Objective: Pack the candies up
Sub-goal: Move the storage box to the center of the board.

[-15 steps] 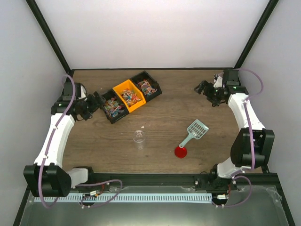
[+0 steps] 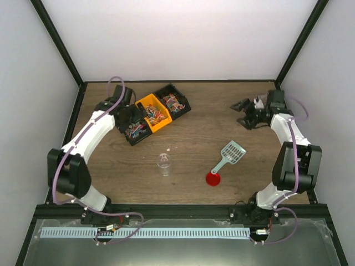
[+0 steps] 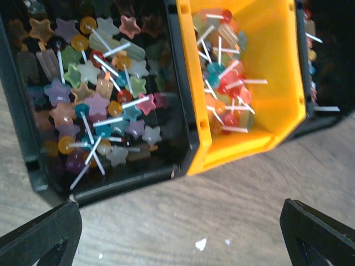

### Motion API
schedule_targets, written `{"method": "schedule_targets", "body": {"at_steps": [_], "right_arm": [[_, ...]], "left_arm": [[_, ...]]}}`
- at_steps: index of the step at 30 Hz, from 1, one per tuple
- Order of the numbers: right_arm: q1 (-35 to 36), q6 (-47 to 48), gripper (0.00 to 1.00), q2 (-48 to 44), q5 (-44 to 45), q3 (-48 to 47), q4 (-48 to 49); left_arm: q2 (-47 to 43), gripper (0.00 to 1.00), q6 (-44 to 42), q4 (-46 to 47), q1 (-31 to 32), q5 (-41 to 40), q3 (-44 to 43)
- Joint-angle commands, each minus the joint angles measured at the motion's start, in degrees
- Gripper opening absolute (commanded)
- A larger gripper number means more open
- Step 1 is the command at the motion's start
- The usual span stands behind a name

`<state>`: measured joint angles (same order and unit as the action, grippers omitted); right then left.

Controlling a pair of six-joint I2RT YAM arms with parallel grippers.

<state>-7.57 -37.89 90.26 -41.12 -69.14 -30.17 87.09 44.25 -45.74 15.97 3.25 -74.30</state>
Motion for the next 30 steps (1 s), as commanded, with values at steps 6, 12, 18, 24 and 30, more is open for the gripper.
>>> {"method": "schedule_targets", "body": {"at_steps": [6,12,18,24,30], "right_arm": [[-4.1,-6.4,0.83,-2.1,-3.1,4.4,0.7],[-4.0,-5.1,0.83,-4.3,-2.2,6.3,-1.4],[-4.1,-4.8,0.83,-5.7,-1.1,9.3,-1.2],[-4.1,-4.3,0.83,-4.3,-1.1,8.4,-1.2],[-4.1,-3.8,0.83,-2.6,-1.2,7.3,-1.1]], "left_arm": [[15.8,0.96,9.2,-2.5,5.0,-14.1,-15.5],[25.6,0.92,10.7,-8.2,5.3,-17.3,-23.1],[28.8,0.82,12.7,-6.7,5.0,-18.1,-24.2],[34.2,0.75,11.1,-8.9,4.7,-16.1,-29.3],[36.0,0.61,9.6,-8.6,4.8,-15.0,-29.3]]}}
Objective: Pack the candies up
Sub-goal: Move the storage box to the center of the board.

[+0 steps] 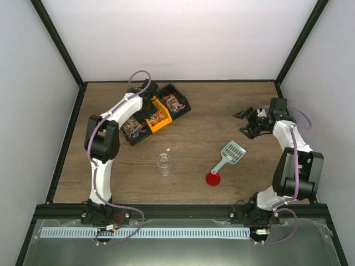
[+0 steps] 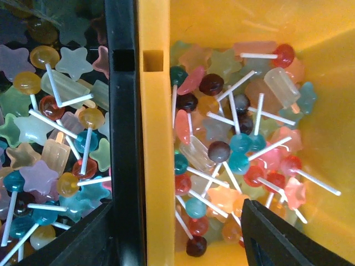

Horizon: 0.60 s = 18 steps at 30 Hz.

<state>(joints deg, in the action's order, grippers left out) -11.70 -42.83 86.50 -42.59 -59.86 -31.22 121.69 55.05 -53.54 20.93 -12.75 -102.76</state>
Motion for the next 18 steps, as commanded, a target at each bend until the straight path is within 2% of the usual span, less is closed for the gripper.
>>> {"method": "schedule_targets", "body": {"at_steps": [1,4,10,13,18], "right_arm": [[0.1,1.2,0.83,1.4,0.1,-2.3,-0.1],[0.1,1.5,0.83,2.4,-0.2,-3.8,-0.9],[0.0,1.2,0.84,3.2,-0.9,-4.5,0.0],[0.1,0.4,0.84,3.1,-1.2,-3.4,1.1],[0.0,0.0,0.83,2.6,-1.3,-2.8,2.0]], "left_arm": [[1.4,0.59,-1.4,-0.8,-0.2,0.8,-0.9],[1.5,0.51,-2.1,-0.6,-0.2,0.6,-0.7],[0.7,0.27,-6.6,0.3,-0.2,-0.1,-0.6],[0.5,0.22,-11.2,1.5,-0.2,0.7,-0.4],[1.1,0.19,-20.5,5.1,-0.3,5.2,-0.6]]}}
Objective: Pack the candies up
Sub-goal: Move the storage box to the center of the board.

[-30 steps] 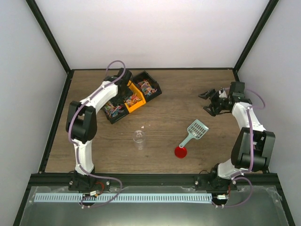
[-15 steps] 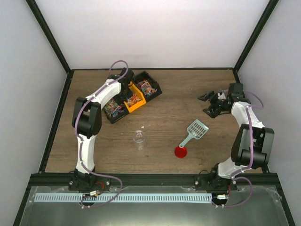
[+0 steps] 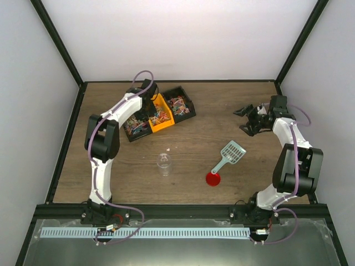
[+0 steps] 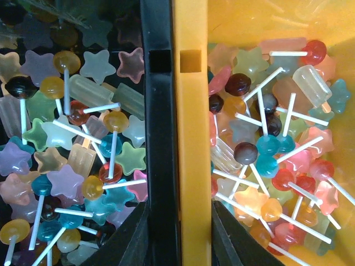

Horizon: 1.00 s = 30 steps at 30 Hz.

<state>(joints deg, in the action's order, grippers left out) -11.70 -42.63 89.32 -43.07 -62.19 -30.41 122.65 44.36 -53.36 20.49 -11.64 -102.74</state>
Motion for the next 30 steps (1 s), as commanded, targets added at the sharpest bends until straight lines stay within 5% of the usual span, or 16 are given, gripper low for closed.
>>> {"method": "schedule_targets", "body": {"at_steps": [1,9,18,23,30], "right_arm": [[0.0,0.0,0.84,-0.3,-0.5,-0.7,1.1],[0.1,-4.1,0.77,-0.2,-1.5,0.6,1.0],[0.2,-12.1,0.73,-3.7,-6.6,10.6,13.0],[0.1,-5.7,0.73,-6.5,-0.4,10.2,5.1],[0.2,-1.9,0.71,-14.4,11.5,13.1,-5.7]], "left_arm": [[0.3,0.19,-10.7,5.3,0.2,4.8,-0.8],[0.8,0.23,-20.2,8.6,0.1,7.5,-2.1],[1.7,0.32,-22.8,9.7,0.2,11.1,-1.3],[1.1,0.73,-23.0,9.3,0.1,12.4,-0.5],[-2.2,0.99,-19.2,8.0,1.1,6.9,1.0]]}}
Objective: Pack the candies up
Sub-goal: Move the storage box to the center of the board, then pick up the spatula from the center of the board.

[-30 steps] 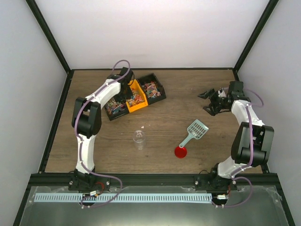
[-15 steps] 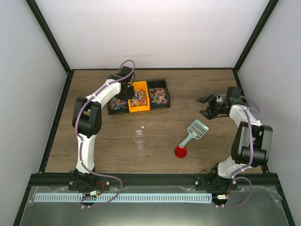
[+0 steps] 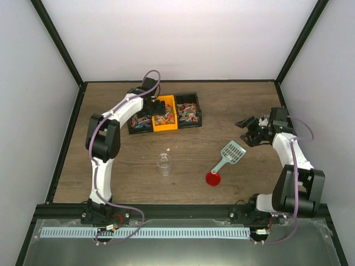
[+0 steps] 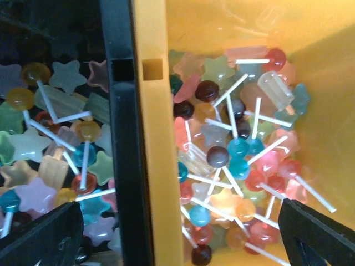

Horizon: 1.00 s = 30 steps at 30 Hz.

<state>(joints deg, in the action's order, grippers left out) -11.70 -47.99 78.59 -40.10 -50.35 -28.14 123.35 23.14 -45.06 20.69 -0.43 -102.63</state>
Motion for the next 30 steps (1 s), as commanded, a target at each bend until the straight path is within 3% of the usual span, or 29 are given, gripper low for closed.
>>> {"method": "schedule_targets", "body": {"at_steps": [1,4,10,21,30], "right_arm": [[0.3,3.9,0.70,-4.5,10.4,1.6,-9.3],[0.2,5.0,0.66,-7.0,15.5,3.2,-11.5],[0.3,6.1,0.61,-12.3,21.5,9.1,-8.9],[0.8,6.6,0.42,-6.5,25.9,12.0,-6.8],[4.1,5.7,0.40,-1.5,25.0,11.2,-5.3]], "left_arm": [[-4.0,1.00,2.3,-0.2,1.4,-6.3,1.7],[-7.7,1.00,2.8,1.0,2.3,-10.5,3.8],[-10.4,1.00,5.8,0.6,2.3,-5.6,1.3],[-8.8,1.00,5.3,-2.1,2.4,-1.2,-0.6],[-8.6,1.00,4.4,-2.5,2.4,-0.3,-0.9]]}}
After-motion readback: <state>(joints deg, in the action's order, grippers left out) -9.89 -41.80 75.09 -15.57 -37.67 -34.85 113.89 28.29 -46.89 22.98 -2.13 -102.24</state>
